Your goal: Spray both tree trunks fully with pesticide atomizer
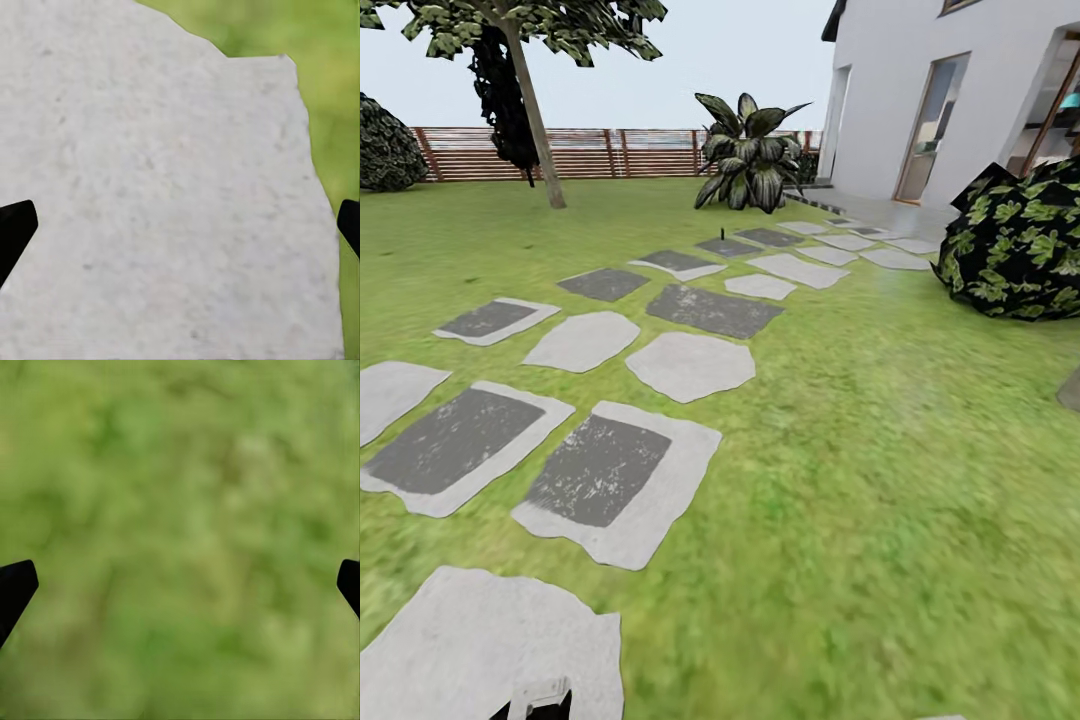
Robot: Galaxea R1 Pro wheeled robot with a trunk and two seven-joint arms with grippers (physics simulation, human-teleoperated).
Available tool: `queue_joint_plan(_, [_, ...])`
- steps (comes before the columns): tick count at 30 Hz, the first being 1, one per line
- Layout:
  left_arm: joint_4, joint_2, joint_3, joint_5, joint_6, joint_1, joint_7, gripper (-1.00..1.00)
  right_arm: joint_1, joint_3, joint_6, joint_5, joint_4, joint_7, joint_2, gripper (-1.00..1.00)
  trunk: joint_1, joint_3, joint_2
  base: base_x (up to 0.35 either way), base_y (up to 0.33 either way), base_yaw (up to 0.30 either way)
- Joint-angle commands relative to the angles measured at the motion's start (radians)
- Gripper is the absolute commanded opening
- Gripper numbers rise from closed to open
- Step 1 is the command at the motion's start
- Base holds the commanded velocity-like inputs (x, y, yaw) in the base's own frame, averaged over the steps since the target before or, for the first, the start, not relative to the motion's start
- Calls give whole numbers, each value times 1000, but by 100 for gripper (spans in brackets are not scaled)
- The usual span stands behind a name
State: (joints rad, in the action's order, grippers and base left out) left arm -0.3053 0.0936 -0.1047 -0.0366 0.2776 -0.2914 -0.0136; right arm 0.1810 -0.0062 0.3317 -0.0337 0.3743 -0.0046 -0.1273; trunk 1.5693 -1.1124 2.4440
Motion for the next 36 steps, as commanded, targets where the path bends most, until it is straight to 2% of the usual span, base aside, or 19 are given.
queue_joint_plan(1, [0,0,0,0,0,0,0,100,0,0,0,0,0,0,0,100,0,0,0,323,154,0])
queue_joint_plan(36, [0,0,-1,1,0,0,0,100,0,0,0,0,0,0,0,100,0,7,0,323,154,0])
